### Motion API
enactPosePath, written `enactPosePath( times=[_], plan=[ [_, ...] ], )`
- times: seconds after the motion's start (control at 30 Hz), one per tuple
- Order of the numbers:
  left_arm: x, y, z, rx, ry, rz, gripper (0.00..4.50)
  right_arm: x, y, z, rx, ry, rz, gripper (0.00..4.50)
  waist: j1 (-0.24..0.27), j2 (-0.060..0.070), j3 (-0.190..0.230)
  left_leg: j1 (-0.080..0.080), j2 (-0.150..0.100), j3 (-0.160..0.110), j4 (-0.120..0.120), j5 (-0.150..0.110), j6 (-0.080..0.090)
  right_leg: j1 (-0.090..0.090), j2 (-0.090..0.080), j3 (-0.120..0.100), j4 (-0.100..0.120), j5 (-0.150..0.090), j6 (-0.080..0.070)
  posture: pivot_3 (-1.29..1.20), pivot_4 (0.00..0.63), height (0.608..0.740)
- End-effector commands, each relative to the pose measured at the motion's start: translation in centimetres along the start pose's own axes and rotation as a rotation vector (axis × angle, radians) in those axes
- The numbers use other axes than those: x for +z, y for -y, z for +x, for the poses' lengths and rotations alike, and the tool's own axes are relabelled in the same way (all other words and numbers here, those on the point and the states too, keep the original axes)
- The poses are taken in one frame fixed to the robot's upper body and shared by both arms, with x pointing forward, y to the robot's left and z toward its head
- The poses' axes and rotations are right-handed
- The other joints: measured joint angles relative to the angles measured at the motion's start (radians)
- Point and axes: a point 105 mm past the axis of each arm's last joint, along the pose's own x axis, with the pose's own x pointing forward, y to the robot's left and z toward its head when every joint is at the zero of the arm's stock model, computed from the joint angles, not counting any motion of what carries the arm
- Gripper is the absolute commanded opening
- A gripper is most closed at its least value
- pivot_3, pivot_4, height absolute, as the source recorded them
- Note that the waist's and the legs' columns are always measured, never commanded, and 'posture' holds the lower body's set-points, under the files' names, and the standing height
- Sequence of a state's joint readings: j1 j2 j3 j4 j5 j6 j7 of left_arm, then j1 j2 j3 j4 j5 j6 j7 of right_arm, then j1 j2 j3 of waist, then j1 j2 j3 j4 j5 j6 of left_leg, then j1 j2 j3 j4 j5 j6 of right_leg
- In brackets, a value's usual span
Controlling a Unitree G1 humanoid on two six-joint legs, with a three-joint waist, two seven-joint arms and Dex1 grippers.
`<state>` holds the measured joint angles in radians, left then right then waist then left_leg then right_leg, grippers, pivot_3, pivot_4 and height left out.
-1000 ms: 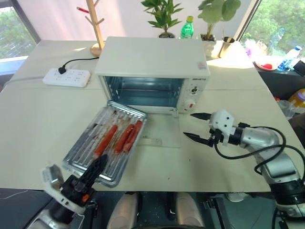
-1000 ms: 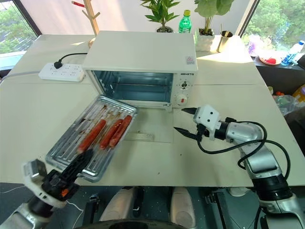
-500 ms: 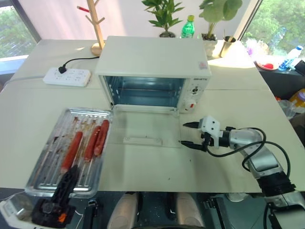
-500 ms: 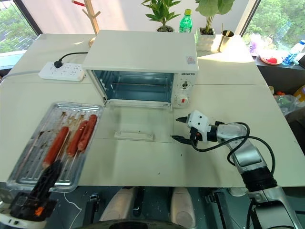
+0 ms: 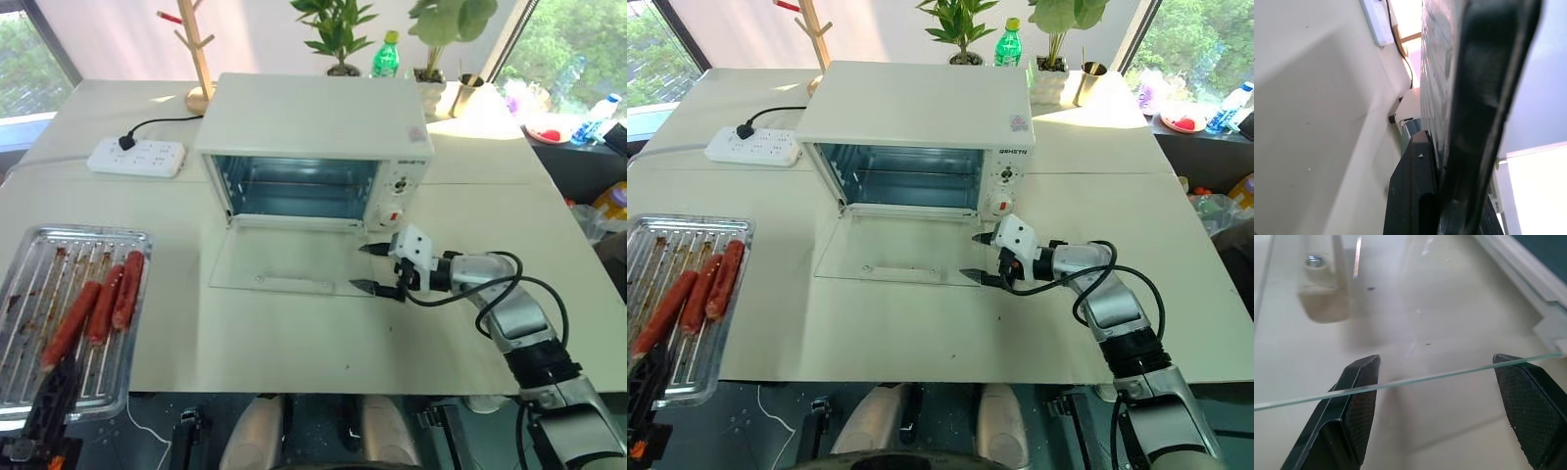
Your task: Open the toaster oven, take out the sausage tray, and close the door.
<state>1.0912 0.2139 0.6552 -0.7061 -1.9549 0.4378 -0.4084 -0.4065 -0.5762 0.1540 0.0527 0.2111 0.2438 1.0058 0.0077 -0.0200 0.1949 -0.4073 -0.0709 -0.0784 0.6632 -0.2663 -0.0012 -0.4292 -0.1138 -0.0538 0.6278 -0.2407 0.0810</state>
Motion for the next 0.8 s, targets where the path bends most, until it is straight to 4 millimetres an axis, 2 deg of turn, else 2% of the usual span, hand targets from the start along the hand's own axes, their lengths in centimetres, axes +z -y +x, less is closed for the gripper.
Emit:
enactPosePath(
  times=[0.03, 0.13, 0.43, 0.63, 0.8],
  plan=[
    [0.2, 0.4, 0.3, -0.021, -0.015, 0.007, 0.0, 4.8, 2.1, -0.4, -0.08, 0.147, -0.046, 3.72, -0.006, 0.0, 0.0, 0.0, 0.0, 0.0, 0.0, 0.0, 0.0, 0.0, 0.0, 0.0, 0.0, 0.0, 0.0, 0.0, 0.15, 0.717],
    [-0.1, 0.3, 0.5, -0.023, -0.036, -0.006, 0.0, 5.3, 2.3, -0.5, -0.089, 0.158, -0.038, 3.72, -0.011, 0.0, 0.0, 0.0, 0.001, 0.0, 0.0, 0.0, 0.0, -0.001, 0.001, 0.0, 0.001, 0.0, 0.0, 0.0, 0.15, 0.717],
    [-1.0, -0.4, 1.3, -0.029, -0.106, -0.045, 0.0, 3.7, 0.5, -1.6, -0.045, 0.096, -0.097, 3.72, 0.002, 0.0, 0.0, 0.0, 0.0, 0.0, 0.0, 0.0, 0.0, 0.0, 0.0, 0.0, 0.001, 0.0, 0.0, 0.0, 0.15, 0.717],
    [-2.8, -1.1, 2.2, -0.032, -0.253, -0.095, 0.0, 3.4, -0.4, -3.4, 0.01, 0.062, -0.151, 3.72, 0.005, 0.001, 0.0, 0.001, 0.0, 0.0, 0.001, 0.0, 0.0, 0.0, 0.0, -0.001, 0.001, 0.0, 0.0, 0.0, 0.15, 0.717],
    [-4.5, -1.7, 3.9, -0.049, -0.415, -0.123, 0.0, 3.6, -1.4, -5.2, 0.05, 0.041, -0.135, 3.72, 0.005, 0.001, -0.001, 0.001, 0.0, -0.001, 0.001, 0.0, 0.0, 0.0, 0.001, -0.001, 0.002, 0.0, 0.0, 0.0, 0.15, 0.717]
  ],
)
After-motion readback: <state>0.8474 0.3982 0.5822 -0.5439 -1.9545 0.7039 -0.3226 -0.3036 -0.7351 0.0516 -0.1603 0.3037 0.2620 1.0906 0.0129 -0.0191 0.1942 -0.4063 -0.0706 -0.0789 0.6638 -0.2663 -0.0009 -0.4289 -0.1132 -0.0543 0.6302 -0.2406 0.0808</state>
